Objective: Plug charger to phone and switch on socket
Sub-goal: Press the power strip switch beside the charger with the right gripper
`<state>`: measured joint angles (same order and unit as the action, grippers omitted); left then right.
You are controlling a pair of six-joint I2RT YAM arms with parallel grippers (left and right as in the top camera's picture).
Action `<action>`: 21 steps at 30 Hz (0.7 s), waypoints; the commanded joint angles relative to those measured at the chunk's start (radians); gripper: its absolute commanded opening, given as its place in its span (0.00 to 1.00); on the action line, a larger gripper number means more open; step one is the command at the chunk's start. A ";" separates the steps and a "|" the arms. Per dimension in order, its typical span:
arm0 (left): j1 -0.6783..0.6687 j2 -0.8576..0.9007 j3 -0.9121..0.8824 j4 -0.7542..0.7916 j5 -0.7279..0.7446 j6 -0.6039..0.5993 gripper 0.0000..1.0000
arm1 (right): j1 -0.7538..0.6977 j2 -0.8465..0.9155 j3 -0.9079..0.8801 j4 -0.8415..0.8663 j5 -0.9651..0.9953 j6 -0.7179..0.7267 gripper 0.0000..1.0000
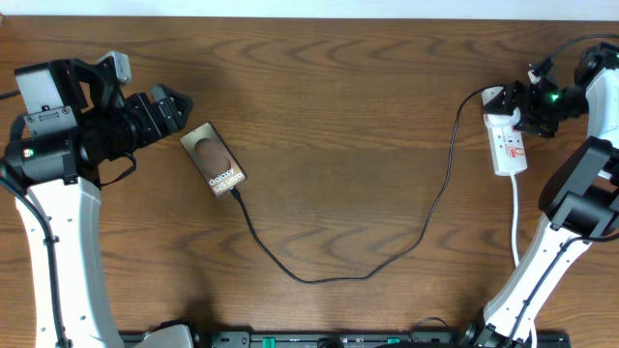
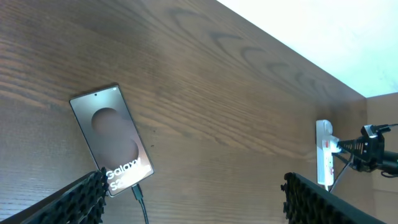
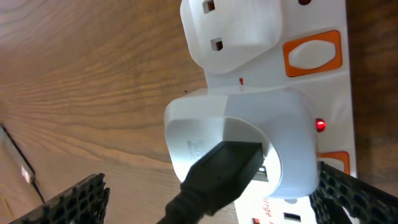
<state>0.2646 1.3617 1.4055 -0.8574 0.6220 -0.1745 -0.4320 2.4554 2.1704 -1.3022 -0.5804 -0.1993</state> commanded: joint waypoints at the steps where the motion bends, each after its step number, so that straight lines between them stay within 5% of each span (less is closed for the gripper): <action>1: -0.002 0.004 0.005 -0.002 -0.003 0.024 0.88 | 0.039 0.083 -0.017 -0.019 -0.171 0.005 0.97; 6: -0.002 0.004 0.005 -0.002 -0.003 0.024 0.88 | 0.047 0.083 -0.018 -0.029 -0.127 0.014 0.93; 12: -0.002 0.004 0.005 -0.006 -0.003 0.024 0.88 | 0.005 0.073 -0.018 -0.038 0.078 0.205 0.99; 21: -0.002 0.004 0.005 -0.006 -0.003 0.024 0.88 | -0.074 -0.056 -0.018 -0.061 0.113 0.214 0.99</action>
<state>0.2646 1.3617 1.4055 -0.8600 0.6220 -0.1745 -0.4610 2.4557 2.1757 -1.3437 -0.5545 -0.0319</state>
